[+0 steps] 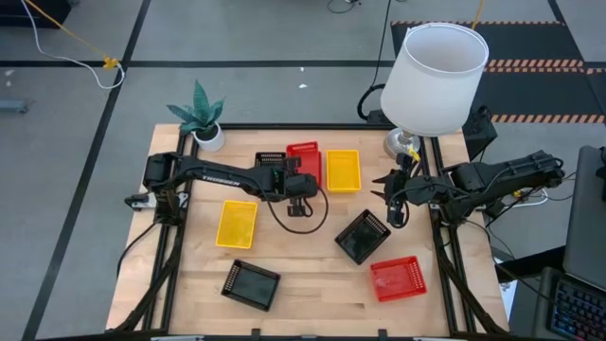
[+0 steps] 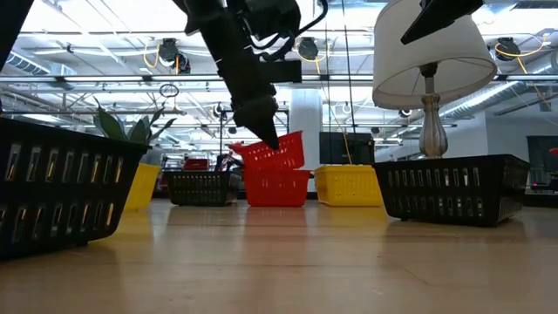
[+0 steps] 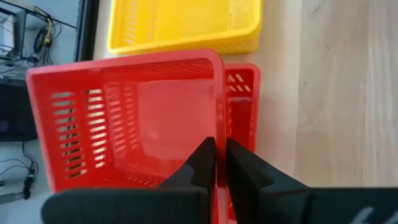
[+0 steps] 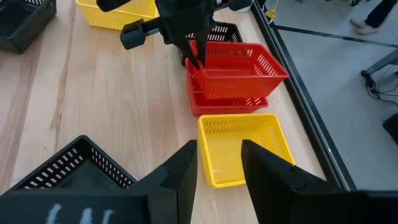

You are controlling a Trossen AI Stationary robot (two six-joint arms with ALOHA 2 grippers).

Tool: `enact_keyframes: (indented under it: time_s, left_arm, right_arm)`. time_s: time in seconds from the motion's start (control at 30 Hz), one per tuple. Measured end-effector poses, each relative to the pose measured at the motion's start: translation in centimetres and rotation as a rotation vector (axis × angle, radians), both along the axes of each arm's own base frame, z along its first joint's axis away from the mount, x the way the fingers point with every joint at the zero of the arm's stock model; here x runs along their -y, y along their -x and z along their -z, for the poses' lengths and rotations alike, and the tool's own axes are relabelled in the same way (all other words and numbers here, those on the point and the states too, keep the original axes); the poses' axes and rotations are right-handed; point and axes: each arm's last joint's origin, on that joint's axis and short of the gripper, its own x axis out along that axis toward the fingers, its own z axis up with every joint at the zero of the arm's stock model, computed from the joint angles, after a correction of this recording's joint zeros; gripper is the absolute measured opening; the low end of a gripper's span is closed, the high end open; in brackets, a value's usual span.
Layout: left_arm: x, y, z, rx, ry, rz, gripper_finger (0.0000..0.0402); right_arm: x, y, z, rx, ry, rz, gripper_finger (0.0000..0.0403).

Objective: Stack baskets by color
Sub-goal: Stack the middle left red bin on the top left red bin, then stack the middle right black bin on the top left black bin

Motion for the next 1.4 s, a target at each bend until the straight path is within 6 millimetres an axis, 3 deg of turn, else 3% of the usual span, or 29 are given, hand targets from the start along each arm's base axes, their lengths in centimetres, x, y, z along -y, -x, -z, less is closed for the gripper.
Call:
enact_keyframes:
  time_s: [0.6,1.03,1.4]
  left_arm:
    - [-0.1,0.0,0.5,0.014,0.023,0.037,0.0034]
    - [-0.3,-0.1,0.4,0.034,0.038,0.008,0.0123]
    - [0.2,-1.0,-3.3,0.079,0.077,-0.041,0.0129]
  right_arm:
    - [0.0,0.0,0.0,0.000,0.001,0.001,0.0121]
    - [0.0,0.0,0.0,0.000,0.002,0.002,0.0121]
    - [0.0,0.0,0.0,0.000,0.002,0.002,0.0121]
